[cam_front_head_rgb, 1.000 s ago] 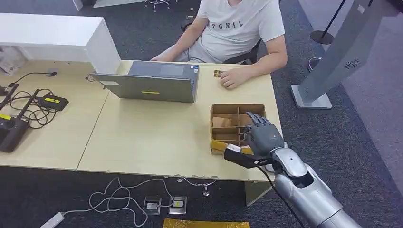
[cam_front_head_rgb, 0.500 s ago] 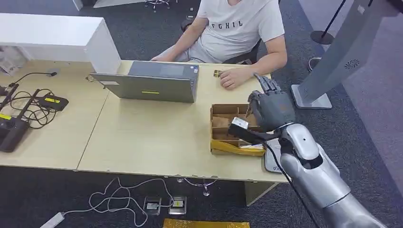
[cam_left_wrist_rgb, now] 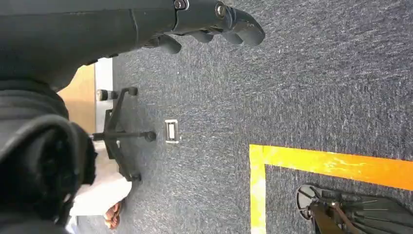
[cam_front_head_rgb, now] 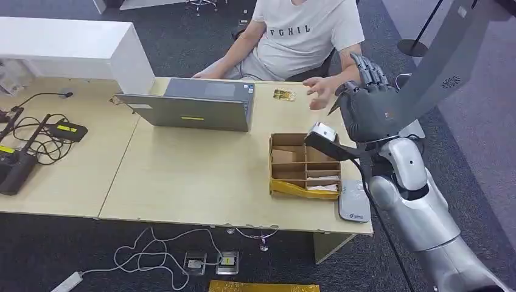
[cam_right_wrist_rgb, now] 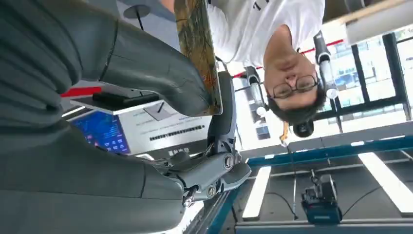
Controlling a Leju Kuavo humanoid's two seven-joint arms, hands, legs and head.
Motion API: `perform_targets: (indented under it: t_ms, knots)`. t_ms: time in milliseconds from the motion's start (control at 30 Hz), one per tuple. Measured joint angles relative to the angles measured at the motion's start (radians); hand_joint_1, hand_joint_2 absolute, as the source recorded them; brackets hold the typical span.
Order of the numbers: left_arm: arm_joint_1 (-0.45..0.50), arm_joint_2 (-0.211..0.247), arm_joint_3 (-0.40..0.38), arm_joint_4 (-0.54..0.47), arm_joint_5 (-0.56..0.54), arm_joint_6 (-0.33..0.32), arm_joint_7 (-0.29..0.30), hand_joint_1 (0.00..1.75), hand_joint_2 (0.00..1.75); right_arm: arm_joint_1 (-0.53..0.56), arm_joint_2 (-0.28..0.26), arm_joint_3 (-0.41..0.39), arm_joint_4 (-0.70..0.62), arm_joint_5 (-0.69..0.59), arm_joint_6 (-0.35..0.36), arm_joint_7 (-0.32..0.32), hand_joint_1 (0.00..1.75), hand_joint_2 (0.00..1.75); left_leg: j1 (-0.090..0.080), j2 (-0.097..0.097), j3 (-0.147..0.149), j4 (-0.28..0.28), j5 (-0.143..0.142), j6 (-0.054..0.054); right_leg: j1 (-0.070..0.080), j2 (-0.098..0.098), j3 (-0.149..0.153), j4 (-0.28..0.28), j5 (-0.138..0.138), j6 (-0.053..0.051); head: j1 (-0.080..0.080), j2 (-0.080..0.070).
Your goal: Pass the card to the sensor for recognition and then transmit it.
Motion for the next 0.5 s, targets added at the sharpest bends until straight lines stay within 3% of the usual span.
perform_targets:
  t_ms: [233, 500]
  knots:
    - [-0.001, 0.0, -0.008, 0.0, 0.0, 0.004, -0.009, 0.0, 0.0, -0.006, 0.027, -0.013, 0.081, 0.011, -0.114, -0.081, 1.75, 1.75, 0.0, 0.0, 0.0, 0.0, 0.0, 0.0, 0.0, 0.0, 0.0, 0.0, 0.0, 0.0, 0.0, 0.0]
    - [-0.001, 0.0, -0.009, 0.0, -0.001, 0.005, -0.009, 0.0, 0.0, -0.014, 0.053, -0.021, 0.183, 0.008, -0.144, -0.1, 1.75, 1.75, 0.0, 0.0, 0.0, 0.0, 0.0, 0.0, 0.0, 0.0, 0.0, 0.0, 0.0, 0.0, 0.0, 0.0]
